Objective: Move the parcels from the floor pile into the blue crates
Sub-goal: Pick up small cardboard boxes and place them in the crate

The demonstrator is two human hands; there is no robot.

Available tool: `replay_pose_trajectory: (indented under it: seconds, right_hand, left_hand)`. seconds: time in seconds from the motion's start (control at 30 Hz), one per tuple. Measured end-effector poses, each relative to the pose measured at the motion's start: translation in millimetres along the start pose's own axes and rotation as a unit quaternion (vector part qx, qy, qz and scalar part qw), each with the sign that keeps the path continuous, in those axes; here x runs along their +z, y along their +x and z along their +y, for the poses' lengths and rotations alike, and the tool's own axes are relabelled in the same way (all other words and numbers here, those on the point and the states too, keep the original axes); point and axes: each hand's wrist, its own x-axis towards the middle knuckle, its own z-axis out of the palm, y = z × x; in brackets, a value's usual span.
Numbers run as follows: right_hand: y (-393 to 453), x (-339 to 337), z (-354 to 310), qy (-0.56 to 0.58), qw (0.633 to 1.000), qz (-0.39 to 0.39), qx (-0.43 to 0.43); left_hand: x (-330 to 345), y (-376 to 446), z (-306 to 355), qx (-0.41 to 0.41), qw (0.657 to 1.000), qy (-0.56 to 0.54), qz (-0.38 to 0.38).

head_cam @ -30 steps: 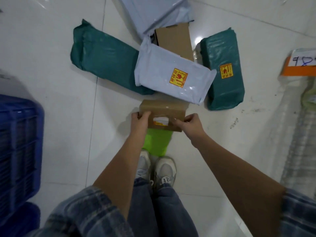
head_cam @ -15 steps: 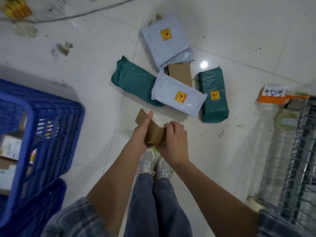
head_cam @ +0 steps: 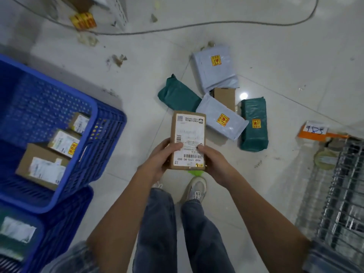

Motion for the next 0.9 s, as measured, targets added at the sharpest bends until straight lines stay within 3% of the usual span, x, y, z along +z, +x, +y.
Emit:
replay_pose_trajectory:
  seconds: [0.27, 0.37, 0.5, 0.6, 0.67, 0.77, 0.9]
  right_hand:
    - [13, 87, -2, -0.019, 1.0, 0.011, -0.009]
    - [22, 136, -6, 0.019, 1.0, 0.005, -0.012]
    - [31, 201, -21, -0.01, 1.0, -0.003, -0.011]
    - [47, 238, -48, -0.026, 0.998, 0.012, -0.048]
    - [59, 259, -73, -0.103, 0.991, -0.001, -0.087]
    - [74, 294, -105, -0.261, 0.956, -0.076, -0.11]
    - [93, 346, -118, -0.491, 0.856, -0.144, -0.072]
  left_hand:
    - [-86, -34, 3, 0.007, 0.999, -0.015, 0.052]
    - [-115, -44, 19, 0.024, 0.992, -0.087, 0.09]
    - [-155, -59, 54, 0.072, 0.969, -0.186, 0.149]
    - [-196, -73, 81, 0.112, 0.967, -0.157, 0.167]
    - [-227, -83, 96, 0.128, 0.968, -0.133, 0.171]
    - [-267, -94, 114, 0.13, 0.972, -0.107, 0.165]
    - [-303, -92, 133, 0.131, 0.965, -0.112, 0.198]
